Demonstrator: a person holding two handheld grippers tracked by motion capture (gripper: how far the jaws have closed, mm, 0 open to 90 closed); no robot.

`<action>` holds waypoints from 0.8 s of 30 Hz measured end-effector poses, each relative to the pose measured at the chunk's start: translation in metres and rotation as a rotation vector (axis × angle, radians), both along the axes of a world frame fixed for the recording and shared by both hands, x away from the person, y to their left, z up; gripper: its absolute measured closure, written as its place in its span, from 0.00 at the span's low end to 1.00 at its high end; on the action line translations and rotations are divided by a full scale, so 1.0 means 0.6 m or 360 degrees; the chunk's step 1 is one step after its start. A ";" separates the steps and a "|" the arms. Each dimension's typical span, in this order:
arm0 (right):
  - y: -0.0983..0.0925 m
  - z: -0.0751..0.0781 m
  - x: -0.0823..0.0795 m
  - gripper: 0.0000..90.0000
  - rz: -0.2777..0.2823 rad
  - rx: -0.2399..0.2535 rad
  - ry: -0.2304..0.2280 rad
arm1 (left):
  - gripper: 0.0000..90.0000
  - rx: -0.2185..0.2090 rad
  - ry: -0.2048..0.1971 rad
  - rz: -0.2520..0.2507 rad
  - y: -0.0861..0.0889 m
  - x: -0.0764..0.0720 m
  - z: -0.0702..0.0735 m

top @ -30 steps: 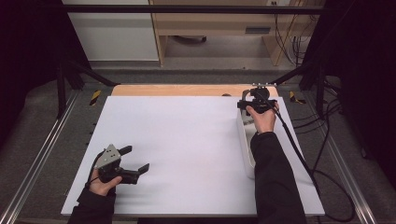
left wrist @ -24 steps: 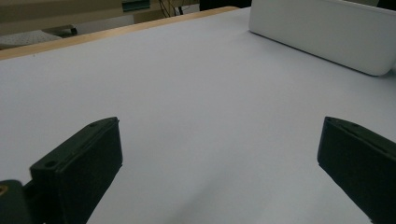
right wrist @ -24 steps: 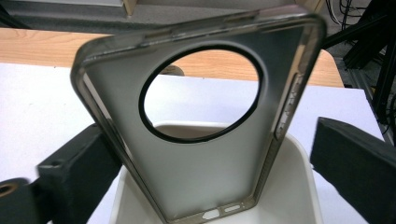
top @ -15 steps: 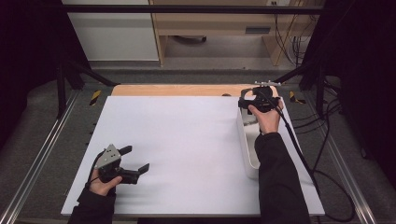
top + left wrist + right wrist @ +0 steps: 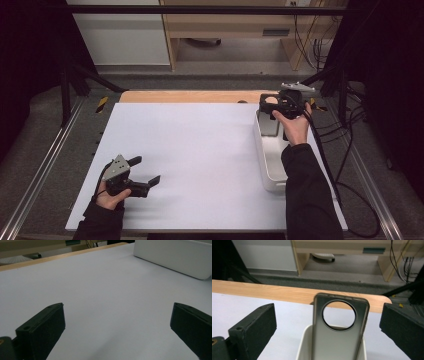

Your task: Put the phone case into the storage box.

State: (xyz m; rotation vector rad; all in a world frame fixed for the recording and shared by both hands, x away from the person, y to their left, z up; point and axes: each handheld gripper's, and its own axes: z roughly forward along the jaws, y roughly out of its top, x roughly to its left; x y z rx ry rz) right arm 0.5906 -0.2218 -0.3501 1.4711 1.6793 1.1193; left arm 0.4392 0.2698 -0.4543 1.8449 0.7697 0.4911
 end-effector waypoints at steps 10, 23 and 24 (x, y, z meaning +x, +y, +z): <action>0.006 0.027 -0.060 0.02 0.0237 0.0044 -0.0151 | 0.00 0.0000 -0.0005 0.0001 0.000 -0.001 0.000; -0.001 0.014 -0.169 0.00 0.0589 0.0101 -0.0317 | 0.00 -0.0005 -0.0007 -0.0001 -0.002 -0.001 0.000; -0.003 0.010 -0.176 0.00 0.0604 0.0104 -0.0325 | 0.00 -0.0006 -0.0007 -0.0002 -0.002 -0.001 0.000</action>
